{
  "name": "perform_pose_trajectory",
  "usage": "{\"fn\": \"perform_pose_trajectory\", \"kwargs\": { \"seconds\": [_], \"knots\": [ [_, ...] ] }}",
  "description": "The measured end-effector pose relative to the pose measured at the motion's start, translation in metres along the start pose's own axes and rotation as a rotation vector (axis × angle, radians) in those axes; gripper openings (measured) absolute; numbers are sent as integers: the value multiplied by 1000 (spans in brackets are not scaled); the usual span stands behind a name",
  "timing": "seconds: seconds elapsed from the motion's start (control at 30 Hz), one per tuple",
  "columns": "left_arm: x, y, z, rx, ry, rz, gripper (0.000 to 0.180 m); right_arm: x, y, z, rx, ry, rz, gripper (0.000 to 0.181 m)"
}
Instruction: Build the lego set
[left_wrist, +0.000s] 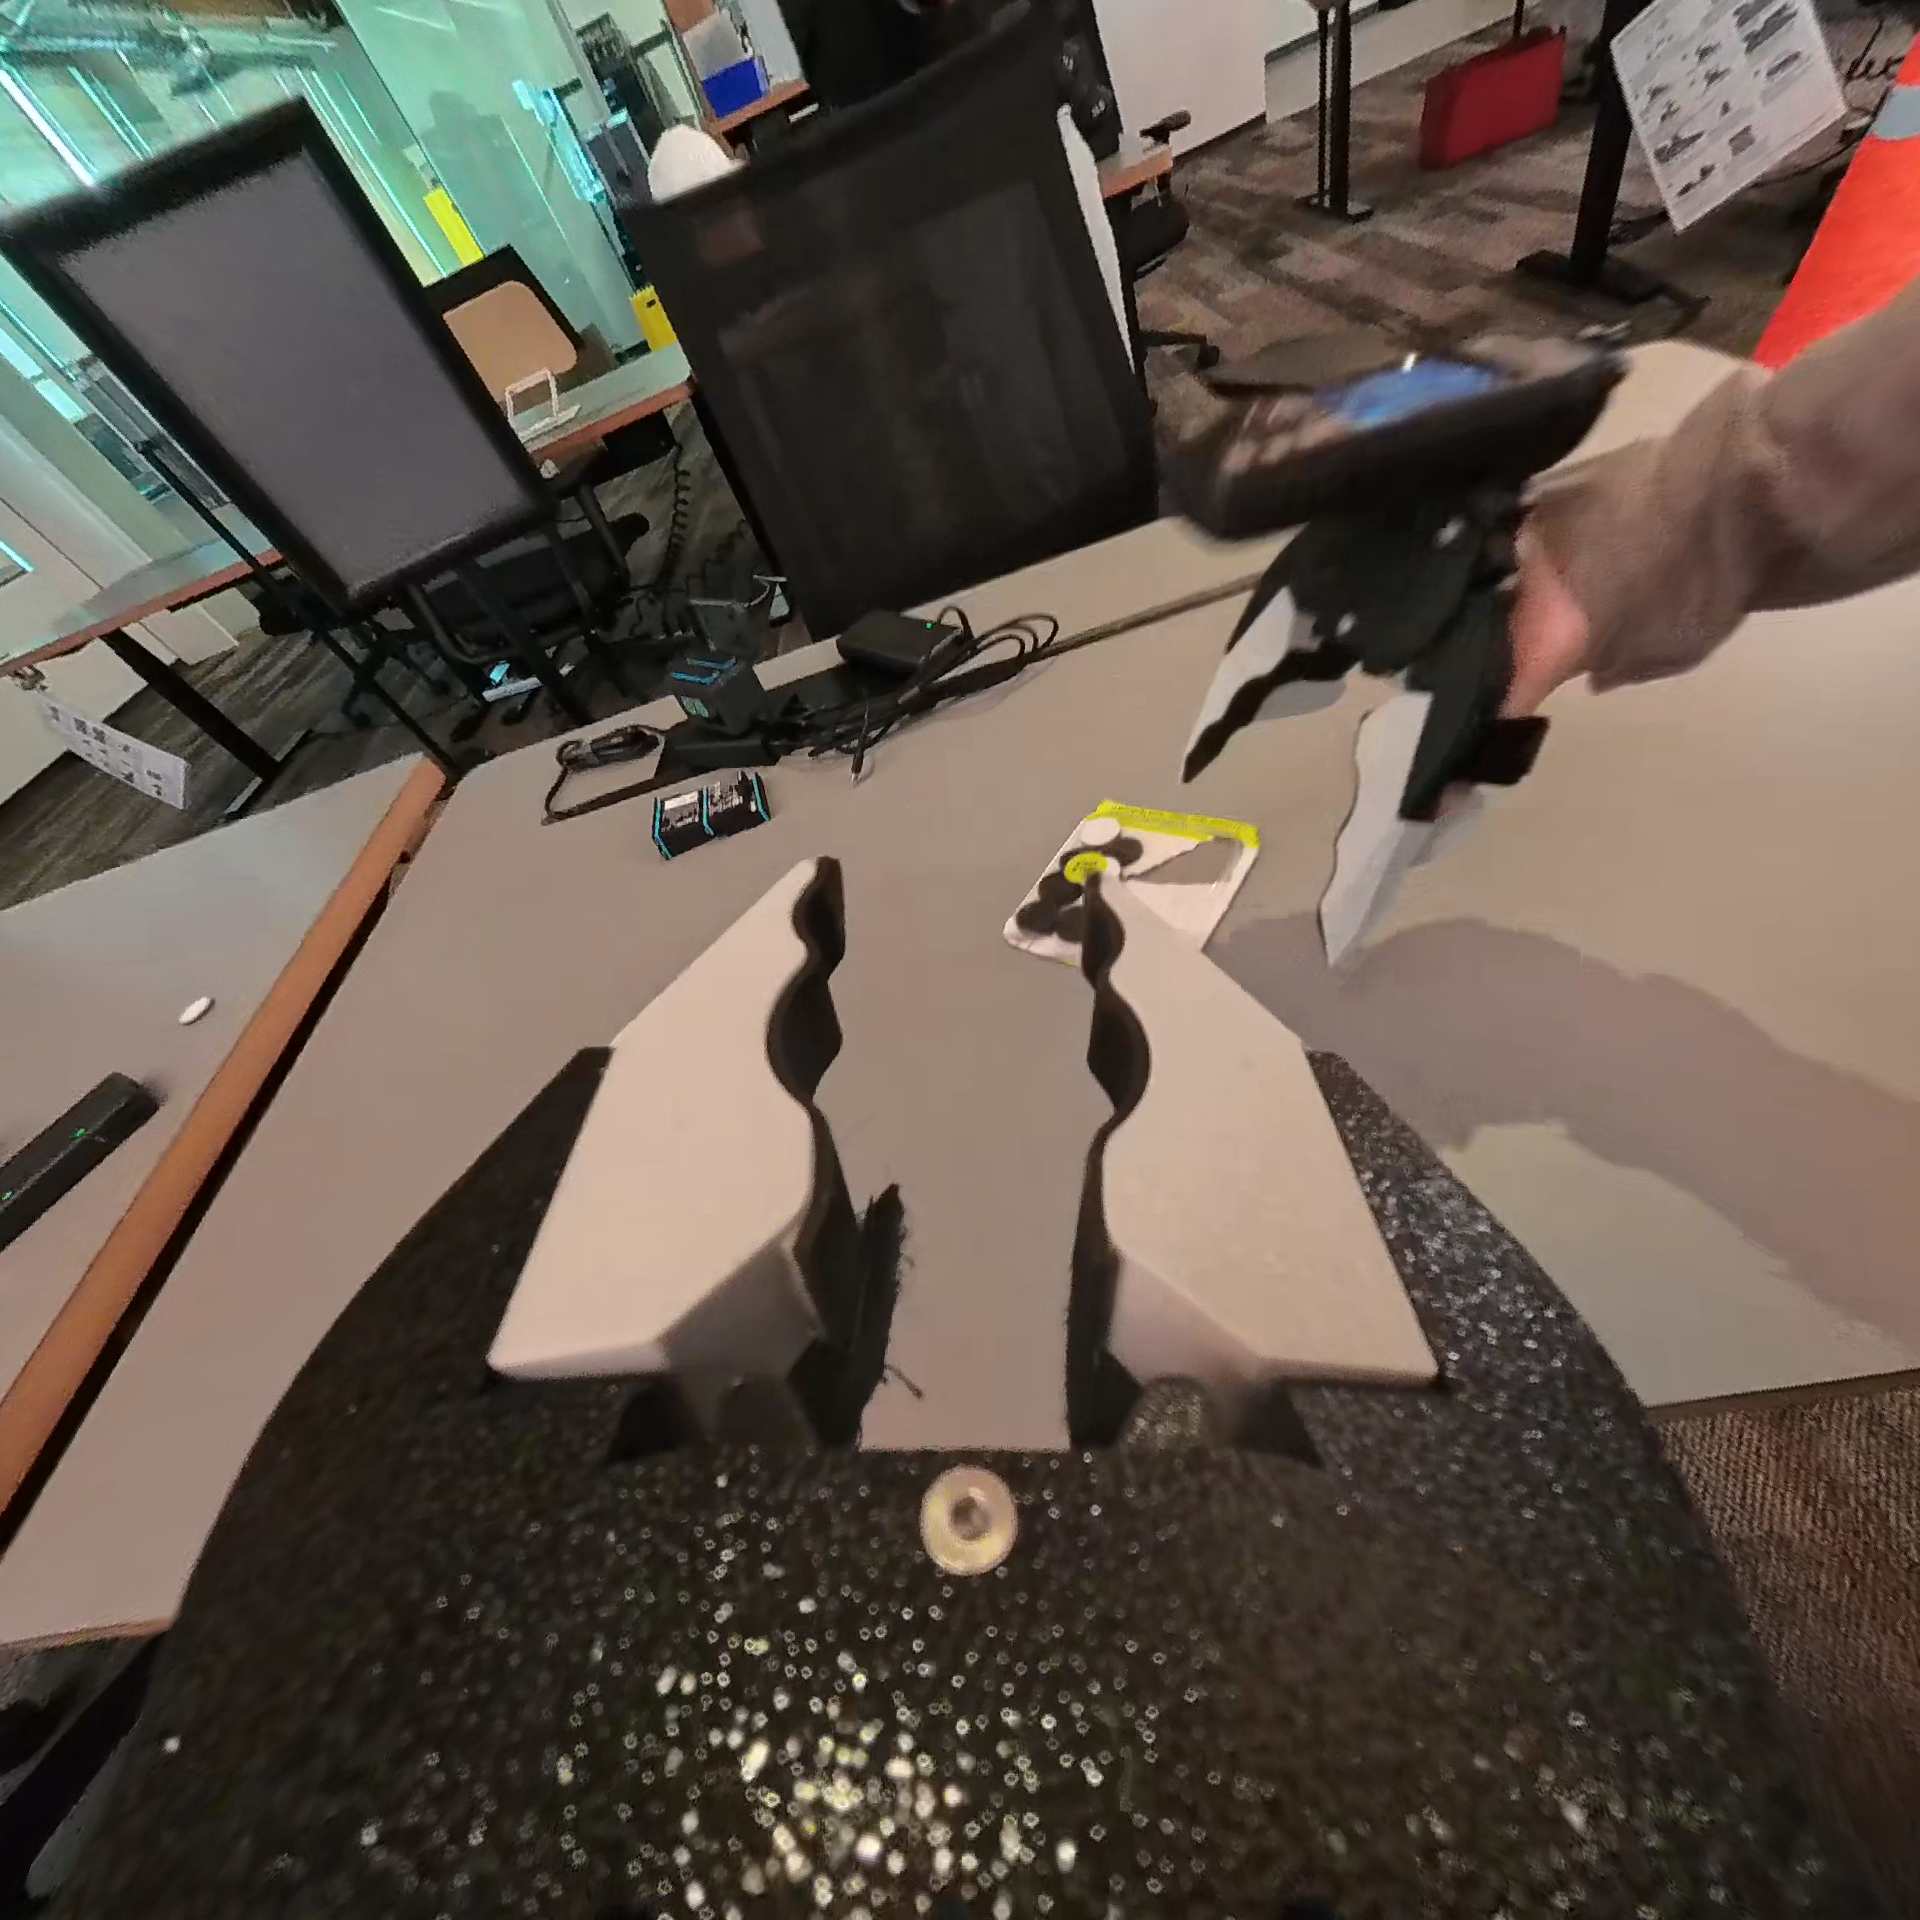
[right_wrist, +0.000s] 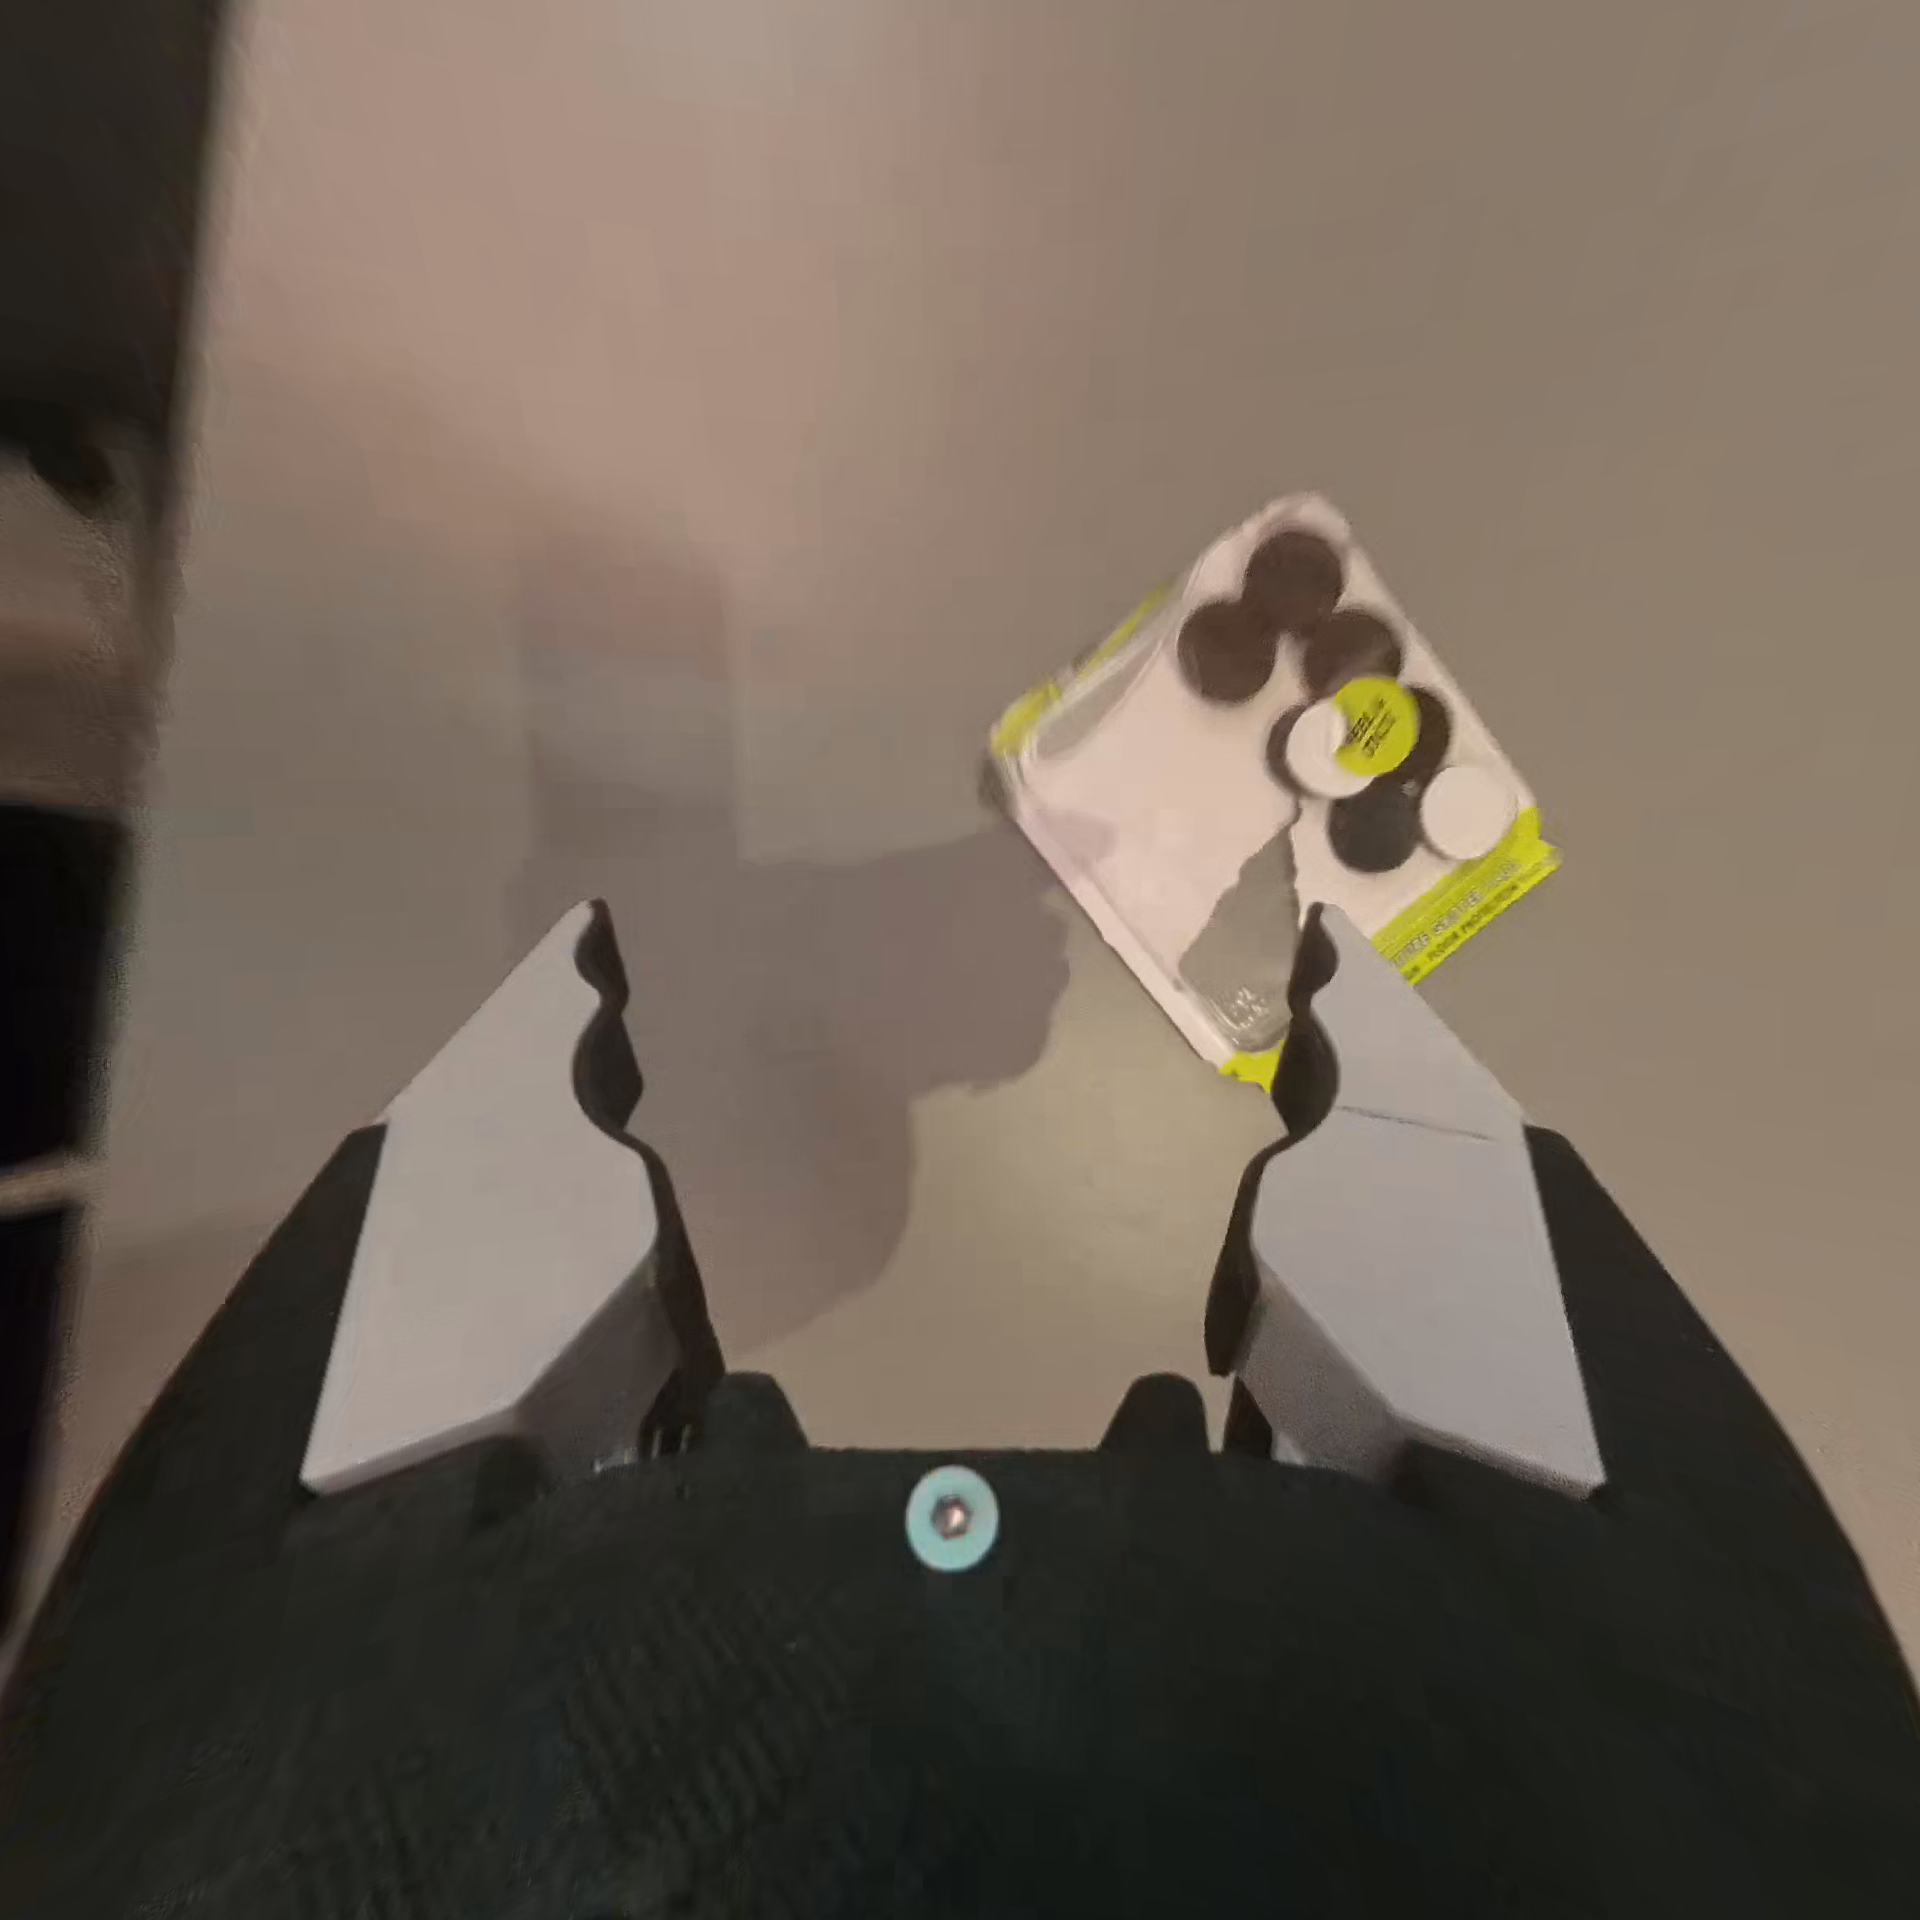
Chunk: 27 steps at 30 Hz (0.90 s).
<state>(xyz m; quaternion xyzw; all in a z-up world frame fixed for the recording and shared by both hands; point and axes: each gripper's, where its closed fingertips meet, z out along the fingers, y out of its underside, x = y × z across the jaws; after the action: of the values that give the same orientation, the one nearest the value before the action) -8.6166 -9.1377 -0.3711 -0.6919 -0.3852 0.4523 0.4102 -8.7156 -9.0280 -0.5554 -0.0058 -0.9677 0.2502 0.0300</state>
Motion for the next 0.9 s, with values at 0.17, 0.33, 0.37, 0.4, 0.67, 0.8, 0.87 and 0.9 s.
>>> {"fn": "perform_pose_trajectory", "kwargs": {
  "seconds": [0.17,0.33,0.37,0.4,0.67,0.8,0.87,0.9],
  "knots": [
    [-14,-37,-15,79,-6,9,51,9,-65,-147,636,358,220,96],
    [-49,-97,-44,279,-175,8,52,4,-49,-339,1114,1135,430,57],
    [-53,-112,-52,345,-212,-3,46,-2,-46,-350,1132,1131,479,41],
    [-55,-126,-58,400,-232,-14,39,-7,-46,-360,1146,1110,501,22],
    [15,-217,-53,670,-63,-44,0,-61,16,-459,1201,1267,500,0],
    [100,-259,-38,755,175,-96,0,-110,76,-519,1064,1498,442,0],
    [155,-280,-32,789,308,-92,0,-144,111,-553,994,1625,425,0],
    [185,-291,-29,807,370,-83,0,-163,129,-570,951,1689,410,0]
  ]
}}
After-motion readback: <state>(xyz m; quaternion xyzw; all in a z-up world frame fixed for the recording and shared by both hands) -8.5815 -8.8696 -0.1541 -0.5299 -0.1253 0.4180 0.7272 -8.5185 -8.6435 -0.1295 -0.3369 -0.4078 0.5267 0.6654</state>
